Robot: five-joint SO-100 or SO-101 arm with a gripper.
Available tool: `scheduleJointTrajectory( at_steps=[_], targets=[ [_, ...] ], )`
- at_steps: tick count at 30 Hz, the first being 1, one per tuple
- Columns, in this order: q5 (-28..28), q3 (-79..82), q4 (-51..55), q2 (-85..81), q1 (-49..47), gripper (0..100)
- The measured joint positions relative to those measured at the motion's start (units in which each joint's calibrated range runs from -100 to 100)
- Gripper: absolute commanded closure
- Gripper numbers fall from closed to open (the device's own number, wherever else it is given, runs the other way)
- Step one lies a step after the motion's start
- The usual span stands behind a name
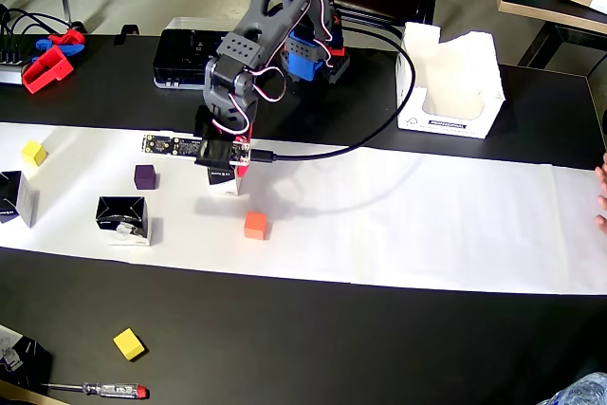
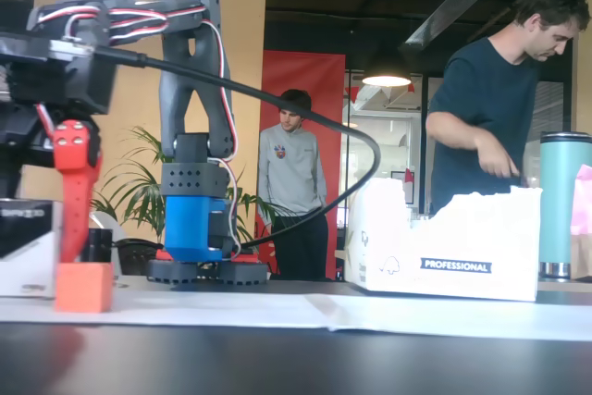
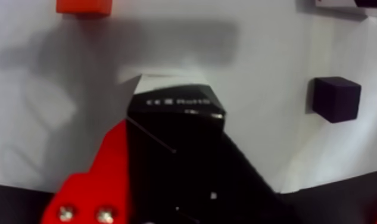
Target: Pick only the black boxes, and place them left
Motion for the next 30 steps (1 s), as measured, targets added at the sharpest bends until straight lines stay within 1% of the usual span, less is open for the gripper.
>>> scheduleJointTrajectory(
  at_steps=[3, 8, 12, 17, 22, 26, 30],
  targets=[
    [-3.32, 3.71, 0.00, -2.87, -3.78, 87],
    [-10.94, 12.71, 0.25, -11.40, -14.12, 87],
    [-14.90, 18.98, 0.76, -19.77, -21.97, 87],
    [-20.07, 19.95, 0.76, -31.99, -30.92, 87],
    [-23.93, 19.95, 0.84, -41.76, -39.13, 87],
    [-27.16, 19.95, 0.84, -46.84, -46.89, 87],
    [-31.65, 19.95, 0.84, -49.47, -55.19, 87]
  ],
)
